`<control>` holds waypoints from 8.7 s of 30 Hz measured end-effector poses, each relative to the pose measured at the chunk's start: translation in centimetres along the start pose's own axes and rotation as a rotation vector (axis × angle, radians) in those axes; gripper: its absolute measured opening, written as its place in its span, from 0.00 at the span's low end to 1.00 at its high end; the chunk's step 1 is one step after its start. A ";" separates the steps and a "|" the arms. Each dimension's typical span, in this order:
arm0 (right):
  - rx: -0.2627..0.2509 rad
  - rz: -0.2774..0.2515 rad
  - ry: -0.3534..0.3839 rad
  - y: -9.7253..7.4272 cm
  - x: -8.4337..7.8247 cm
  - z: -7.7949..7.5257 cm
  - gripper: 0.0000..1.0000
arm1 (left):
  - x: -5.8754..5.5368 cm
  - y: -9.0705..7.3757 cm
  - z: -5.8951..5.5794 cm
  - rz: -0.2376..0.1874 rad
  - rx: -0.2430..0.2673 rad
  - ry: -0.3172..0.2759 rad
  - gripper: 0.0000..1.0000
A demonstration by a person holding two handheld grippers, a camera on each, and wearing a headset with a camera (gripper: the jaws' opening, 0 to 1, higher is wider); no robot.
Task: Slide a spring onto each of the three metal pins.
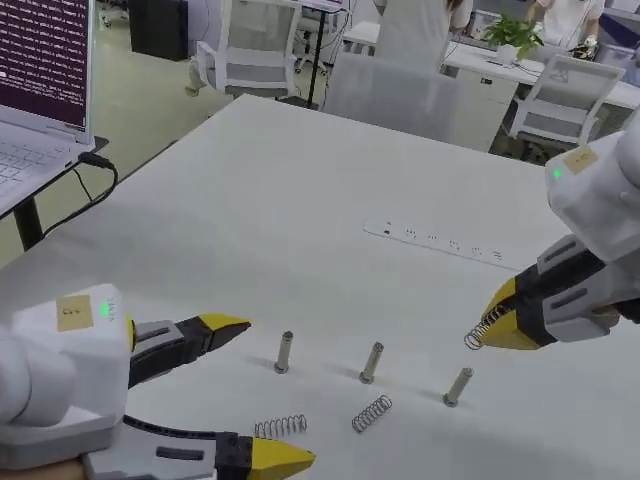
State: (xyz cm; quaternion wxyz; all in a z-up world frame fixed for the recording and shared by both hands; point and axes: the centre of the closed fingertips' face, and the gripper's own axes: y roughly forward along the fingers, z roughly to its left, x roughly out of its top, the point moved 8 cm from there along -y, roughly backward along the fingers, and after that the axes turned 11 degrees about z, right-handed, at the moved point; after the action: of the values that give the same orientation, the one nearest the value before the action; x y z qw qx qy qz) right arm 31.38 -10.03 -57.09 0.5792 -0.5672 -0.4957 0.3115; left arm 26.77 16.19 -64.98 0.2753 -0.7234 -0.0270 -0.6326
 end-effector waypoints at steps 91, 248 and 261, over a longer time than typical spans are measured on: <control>0.095 0.126 0.126 11.6 -3.7 -3.6 0.08 | -0.9 -0.6 0.5 0.039 0.030 -0.018 0.71; 0.005 -0.199 -0.013 3.9 2.7 4.7 0.26 | -7.3 4.9 2.8 0.211 -0.105 0.081 0.03; 0.050 -0.240 -0.060 3.7 4.4 6.0 0.25 | -3.7 3.1 1.0 0.147 -0.116 0.145 0.03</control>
State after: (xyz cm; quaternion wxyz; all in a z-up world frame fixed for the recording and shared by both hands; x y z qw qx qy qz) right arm 27.92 -3.22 -60.50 0.6111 -0.4798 -0.5692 0.2691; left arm 28.17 15.17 -69.64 0.2800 -0.6905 0.0825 -0.6618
